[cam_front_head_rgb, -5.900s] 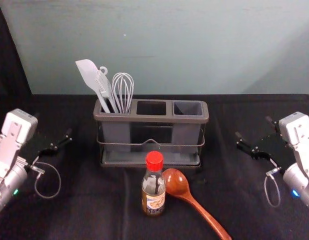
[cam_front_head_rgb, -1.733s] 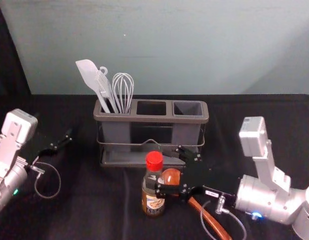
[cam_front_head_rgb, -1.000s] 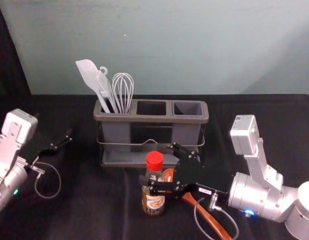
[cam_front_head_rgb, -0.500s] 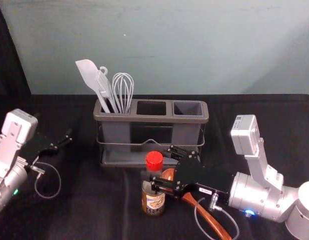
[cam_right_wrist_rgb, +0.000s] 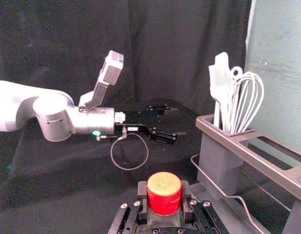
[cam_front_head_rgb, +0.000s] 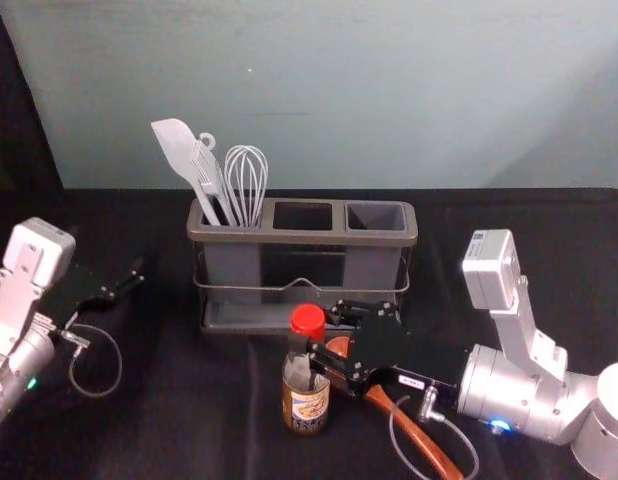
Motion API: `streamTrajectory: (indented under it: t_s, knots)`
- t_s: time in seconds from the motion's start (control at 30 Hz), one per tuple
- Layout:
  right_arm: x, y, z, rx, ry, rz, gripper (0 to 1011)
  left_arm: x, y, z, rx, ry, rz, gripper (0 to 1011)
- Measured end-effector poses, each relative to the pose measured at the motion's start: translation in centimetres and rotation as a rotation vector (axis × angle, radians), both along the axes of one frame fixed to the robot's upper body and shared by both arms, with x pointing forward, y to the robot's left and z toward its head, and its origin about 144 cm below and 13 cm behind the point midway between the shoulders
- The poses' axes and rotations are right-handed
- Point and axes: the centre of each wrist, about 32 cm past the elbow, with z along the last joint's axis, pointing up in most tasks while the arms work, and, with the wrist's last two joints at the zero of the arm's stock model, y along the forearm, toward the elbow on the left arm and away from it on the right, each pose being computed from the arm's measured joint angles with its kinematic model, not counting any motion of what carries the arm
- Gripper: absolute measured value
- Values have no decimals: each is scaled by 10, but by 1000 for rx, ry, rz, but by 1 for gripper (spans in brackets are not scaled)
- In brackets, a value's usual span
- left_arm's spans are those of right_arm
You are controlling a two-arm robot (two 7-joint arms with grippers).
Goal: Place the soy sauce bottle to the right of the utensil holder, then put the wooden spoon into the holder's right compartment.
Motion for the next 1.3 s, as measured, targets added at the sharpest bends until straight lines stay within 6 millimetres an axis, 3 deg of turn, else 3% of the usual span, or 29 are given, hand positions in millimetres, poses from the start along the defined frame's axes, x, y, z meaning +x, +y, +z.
streamTrajectory:
  t_s: [0.63, 1.03, 1.3]
  knots:
    - [-1, -1, 2, 0, -6, 3, 387, 0, 0, 0, 0, 0, 0, 1011]
    - [-46, -33, 40, -1, -37, -29, 387, 0, 0, 0, 0, 0, 0, 1011]
    - [-67, -64, 46, -14, -42, -123, 387, 0, 0, 0, 0, 0, 0, 1011]
